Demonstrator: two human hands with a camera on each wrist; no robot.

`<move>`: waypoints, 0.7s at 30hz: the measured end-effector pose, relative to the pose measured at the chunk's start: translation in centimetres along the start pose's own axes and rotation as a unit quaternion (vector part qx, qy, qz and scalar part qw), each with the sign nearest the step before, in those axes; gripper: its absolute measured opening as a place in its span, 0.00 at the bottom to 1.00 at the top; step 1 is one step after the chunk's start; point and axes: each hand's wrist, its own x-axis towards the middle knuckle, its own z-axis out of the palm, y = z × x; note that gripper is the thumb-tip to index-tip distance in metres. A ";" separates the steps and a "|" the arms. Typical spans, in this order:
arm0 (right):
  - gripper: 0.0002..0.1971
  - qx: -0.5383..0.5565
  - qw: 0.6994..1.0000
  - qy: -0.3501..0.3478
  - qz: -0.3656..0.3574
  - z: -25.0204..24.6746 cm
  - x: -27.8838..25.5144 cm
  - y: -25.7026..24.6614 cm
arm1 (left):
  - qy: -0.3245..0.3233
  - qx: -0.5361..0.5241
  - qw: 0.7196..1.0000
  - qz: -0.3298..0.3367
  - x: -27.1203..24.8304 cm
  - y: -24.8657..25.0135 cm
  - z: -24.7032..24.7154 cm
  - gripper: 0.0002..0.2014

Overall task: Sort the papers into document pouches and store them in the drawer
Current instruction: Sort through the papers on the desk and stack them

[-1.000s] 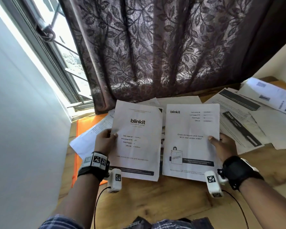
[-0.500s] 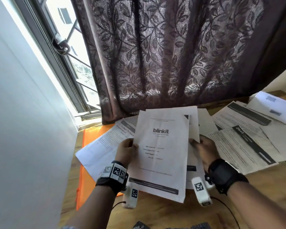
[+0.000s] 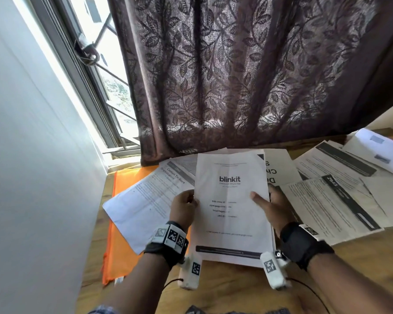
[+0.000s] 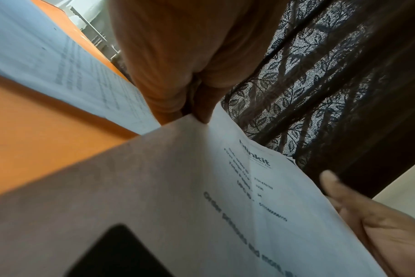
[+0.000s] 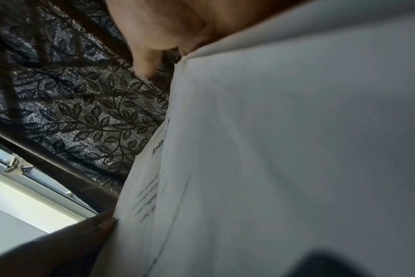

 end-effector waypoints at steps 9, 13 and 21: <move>0.07 0.068 0.996 0.046 -0.028 -0.1 2.0 -2.9 | 0.002 -0.096 0.988 0.120 0.1 4.0 -0.8 0.09; 0.09 0.130 0.991 0.033 -0.022 0.1 1.8 -2.6 | -0.027 -0.095 0.986 0.133 -0.2 3.7 -0.6 0.12; 0.09 0.029 0.994 0.103 0.021 -1.4 2.5 0.8 | -0.042 0.192 0.968 0.156 2.9 1.9 -2.1 0.08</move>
